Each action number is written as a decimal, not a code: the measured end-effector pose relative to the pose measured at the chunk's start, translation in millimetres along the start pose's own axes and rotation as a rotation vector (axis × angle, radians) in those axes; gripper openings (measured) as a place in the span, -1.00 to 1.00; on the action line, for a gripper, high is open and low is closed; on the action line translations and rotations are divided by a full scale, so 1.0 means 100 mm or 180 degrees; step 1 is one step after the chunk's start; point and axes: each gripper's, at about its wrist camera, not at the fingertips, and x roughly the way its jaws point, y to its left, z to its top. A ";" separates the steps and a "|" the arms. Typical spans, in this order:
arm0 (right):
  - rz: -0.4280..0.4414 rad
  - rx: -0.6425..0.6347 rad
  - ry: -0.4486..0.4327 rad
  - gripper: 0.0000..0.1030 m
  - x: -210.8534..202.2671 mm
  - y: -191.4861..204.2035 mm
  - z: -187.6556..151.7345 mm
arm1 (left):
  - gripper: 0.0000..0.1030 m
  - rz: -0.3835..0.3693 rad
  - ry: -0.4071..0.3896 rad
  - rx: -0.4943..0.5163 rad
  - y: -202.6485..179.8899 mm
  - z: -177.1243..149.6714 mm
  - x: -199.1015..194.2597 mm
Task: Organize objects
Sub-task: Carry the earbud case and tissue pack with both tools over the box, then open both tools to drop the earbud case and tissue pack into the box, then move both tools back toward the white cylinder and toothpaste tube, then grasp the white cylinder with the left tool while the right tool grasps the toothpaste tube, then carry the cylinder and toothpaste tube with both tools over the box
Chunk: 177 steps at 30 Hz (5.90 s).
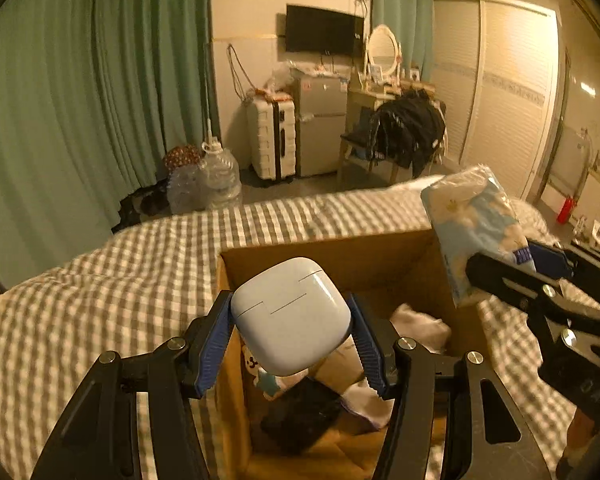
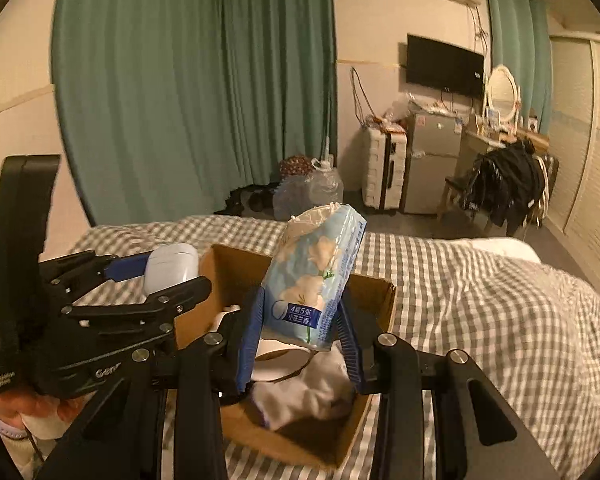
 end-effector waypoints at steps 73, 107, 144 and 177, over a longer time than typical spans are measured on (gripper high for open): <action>0.0232 -0.0635 0.1239 0.73 -0.33 0.71 -1.88 | 0.98 0.0635 0.0243 -0.0489 0.23 -2.10 -1.09; 0.0416 -0.0132 0.1294 -0.99 -0.29 0.41 -1.94 | 0.88 0.0226 0.0674 -0.0202 -0.24 -2.17 -0.42; 0.0200 -0.0237 0.1151 -0.65 -0.42 0.63 -1.99 | -0.14 0.0216 0.0587 -0.0346 -0.18 -2.18 -1.07; 0.0014 -0.0254 -0.0273 -0.66 -0.74 0.38 0.08 | -0.14 0.0371 -0.0081 0.0005 -0.17 -0.02 -0.65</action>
